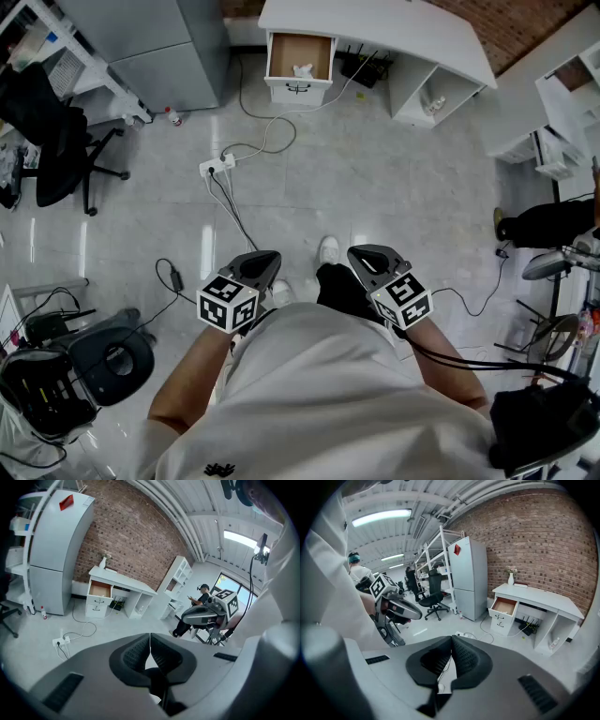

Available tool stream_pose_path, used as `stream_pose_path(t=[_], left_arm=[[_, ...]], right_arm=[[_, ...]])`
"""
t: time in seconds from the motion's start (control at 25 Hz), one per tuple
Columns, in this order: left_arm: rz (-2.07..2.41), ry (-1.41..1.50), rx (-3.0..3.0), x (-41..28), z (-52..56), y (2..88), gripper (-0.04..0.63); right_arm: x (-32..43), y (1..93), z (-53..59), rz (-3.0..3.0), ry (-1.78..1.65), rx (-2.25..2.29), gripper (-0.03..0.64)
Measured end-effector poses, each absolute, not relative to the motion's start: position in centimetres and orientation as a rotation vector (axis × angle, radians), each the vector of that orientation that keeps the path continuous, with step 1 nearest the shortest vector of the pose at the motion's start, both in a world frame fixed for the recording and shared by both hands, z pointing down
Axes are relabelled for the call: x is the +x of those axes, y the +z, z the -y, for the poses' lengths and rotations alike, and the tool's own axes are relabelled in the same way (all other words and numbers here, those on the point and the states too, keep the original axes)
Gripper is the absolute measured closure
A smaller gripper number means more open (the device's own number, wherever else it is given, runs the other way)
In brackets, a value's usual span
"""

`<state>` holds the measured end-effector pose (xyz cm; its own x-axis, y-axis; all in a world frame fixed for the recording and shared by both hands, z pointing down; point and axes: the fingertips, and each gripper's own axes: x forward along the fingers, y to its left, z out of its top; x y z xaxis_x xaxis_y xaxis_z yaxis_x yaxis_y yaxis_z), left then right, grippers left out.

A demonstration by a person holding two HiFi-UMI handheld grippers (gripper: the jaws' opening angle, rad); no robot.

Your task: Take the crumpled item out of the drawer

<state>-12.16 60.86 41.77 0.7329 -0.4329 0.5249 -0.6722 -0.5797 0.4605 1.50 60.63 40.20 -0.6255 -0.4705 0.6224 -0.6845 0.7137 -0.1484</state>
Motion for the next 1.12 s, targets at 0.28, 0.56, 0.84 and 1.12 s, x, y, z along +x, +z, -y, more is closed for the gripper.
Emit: stream_pose_path(t=[0.28, 0.56, 0.84, 1.12], left_arm=[[0.839, 0.483, 2.296, -5.1, -55.0, 39.9, 0.571], [0.888, 0.559, 2.287, 1.6, -45.7, 39.3, 0.571], [0.933, 0.620, 2.308, 6.8, -37.8, 39.0, 0.570], [0.903, 0.582, 2.314, 4.7, -29.3, 40.7, 0.569]], right_arm=[[7.0, 39.6, -54.8, 2.386, 0.506, 0.848, 0.588], [13.7, 39.9, -45.6, 2.414, 0.525, 0.807, 0.588], [19.1, 41.1, -38.5, 2.443, 0.571, 0.847, 0.532], [15.9, 42.7, -31.4, 2.442, 0.631, 0.881, 0.532]])
